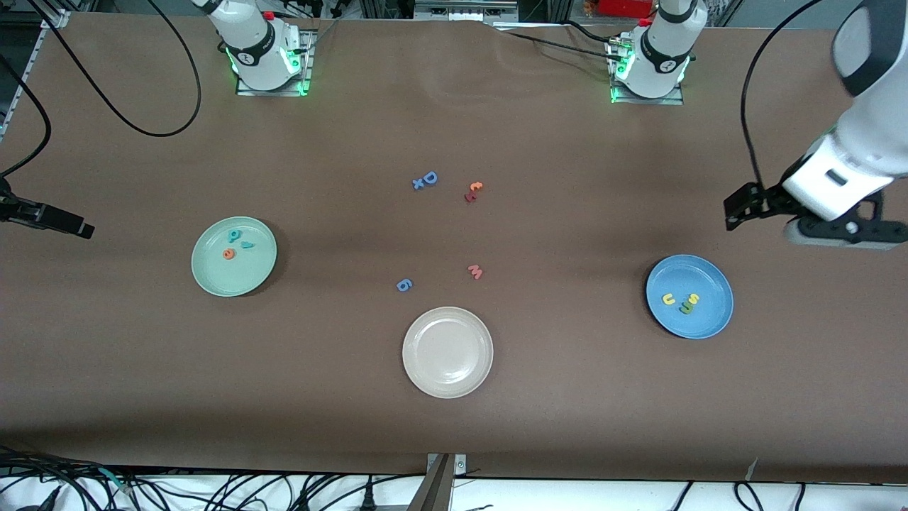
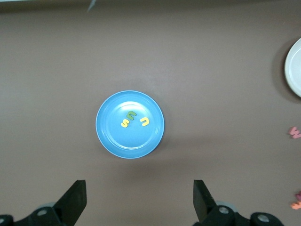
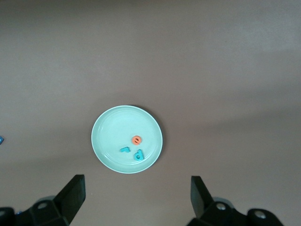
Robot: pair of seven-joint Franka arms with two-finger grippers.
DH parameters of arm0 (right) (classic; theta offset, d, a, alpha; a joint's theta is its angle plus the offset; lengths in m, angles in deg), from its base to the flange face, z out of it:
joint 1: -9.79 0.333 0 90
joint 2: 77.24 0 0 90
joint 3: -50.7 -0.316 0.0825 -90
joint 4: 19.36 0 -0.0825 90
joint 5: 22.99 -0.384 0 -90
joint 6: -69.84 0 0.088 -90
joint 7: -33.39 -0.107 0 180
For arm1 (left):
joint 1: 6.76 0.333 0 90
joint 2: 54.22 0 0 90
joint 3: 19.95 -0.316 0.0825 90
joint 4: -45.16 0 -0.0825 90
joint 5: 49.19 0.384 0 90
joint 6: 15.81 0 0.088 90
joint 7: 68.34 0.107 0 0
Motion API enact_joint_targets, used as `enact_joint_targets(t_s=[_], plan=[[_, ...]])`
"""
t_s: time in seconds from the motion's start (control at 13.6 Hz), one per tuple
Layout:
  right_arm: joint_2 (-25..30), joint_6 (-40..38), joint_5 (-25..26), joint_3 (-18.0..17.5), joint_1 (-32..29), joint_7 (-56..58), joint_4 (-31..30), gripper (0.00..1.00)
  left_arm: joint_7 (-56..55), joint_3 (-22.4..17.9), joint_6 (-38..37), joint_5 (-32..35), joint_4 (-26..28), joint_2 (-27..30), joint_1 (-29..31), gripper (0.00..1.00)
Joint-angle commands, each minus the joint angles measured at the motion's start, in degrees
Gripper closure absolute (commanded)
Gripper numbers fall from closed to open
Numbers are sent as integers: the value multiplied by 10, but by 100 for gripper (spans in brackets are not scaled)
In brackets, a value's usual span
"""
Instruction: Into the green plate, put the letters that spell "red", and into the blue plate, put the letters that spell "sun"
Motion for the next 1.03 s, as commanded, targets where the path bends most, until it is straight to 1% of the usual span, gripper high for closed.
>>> enact_joint_targets(t_s=[0.0, 0.07, 0.22, 0.74, 0.81, 0.96], plan=[[16, 6, 10, -3, 0, -11, -14, 1, 15, -18, -1, -19, 27, 39, -10, 0], [16, 6, 8, -3, 0, -11, -14, 1, 14, -20, 0, -13, 33, 48, -21, 0], [16, 6, 8, -3, 0, -11, -14, 0, 14, -35, -1, -12, 36, 55, -37, 0], [16, 8, 6, -2, 0, -11, -13, 0, 49, -49, -8, -10, 30, 52, -30, 0], [15, 8, 6, -2, 0, -11, -13, 0, 55, -58, -16, -9, 30, 51, -30, 0], [14, 7, 6, -2, 0, -10, -13, 0, 66, -61, -19, -10, 27, 48, -32, 0]])
